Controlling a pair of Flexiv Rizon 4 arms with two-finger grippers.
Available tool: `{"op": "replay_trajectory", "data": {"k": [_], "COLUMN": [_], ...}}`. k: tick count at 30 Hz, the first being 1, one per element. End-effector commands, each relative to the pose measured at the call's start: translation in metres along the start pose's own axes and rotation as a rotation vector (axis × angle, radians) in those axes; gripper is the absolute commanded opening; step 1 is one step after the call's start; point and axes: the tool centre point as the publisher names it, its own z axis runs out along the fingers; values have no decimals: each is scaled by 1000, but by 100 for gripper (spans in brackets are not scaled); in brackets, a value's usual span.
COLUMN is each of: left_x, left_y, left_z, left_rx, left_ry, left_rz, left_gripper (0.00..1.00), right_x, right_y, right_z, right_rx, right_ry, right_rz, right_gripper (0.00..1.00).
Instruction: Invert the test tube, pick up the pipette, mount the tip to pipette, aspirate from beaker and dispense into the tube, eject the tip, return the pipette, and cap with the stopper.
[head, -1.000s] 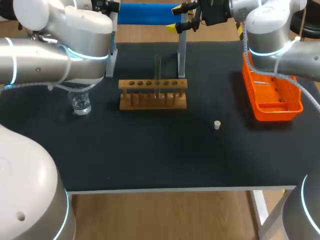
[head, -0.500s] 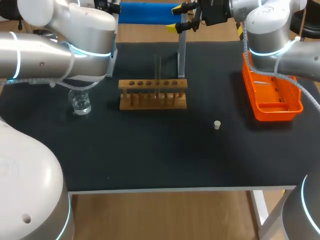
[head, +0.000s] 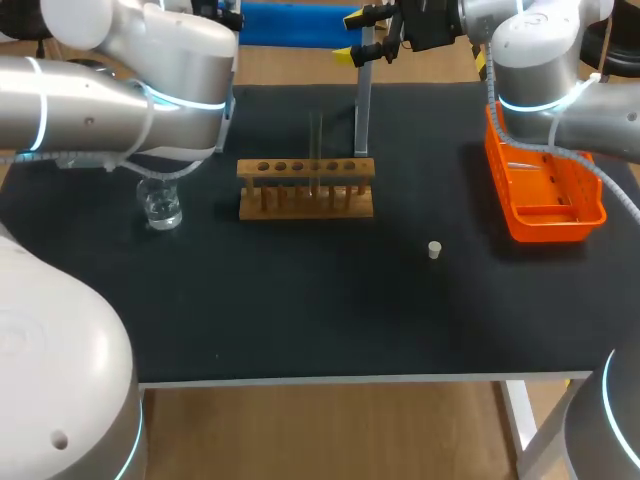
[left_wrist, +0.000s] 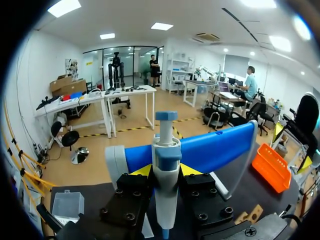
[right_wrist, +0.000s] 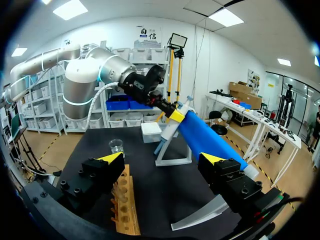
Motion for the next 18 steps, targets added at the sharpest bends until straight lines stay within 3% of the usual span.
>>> {"op": "replay_trajectory", "data": {"k": [1,4,5,6,7,8,18], "left_x": [3,5,6,7,7,8,16], "left_y": [0,2,2,3,4,4,5], "left_z": [0,0,0,0,0,-1,-10], "left_rx": [-20,-30,-38,-40,-40,-40,-43], "left_ry": [-5,-3,-3,-2,-2,-3,-11], "left_rz": [-3,-13,-16,-20,-21,-23,-33], "left_gripper": [0,0,7,37,85,100,100], "right_x": [-1,-1,-1,-1,-1,-1,-1], "right_y": [1,1,1,1,1,1,1], "right_z": [0,0,0,0,0,0,0], "right_rx": [2,2,2,2,2,2,2], "right_ry": [2,2,2,2,2,2,2], "right_rz": [1,1,1,1,1,1,1], "right_gripper": [100,100,100,100,100,100,100]}}
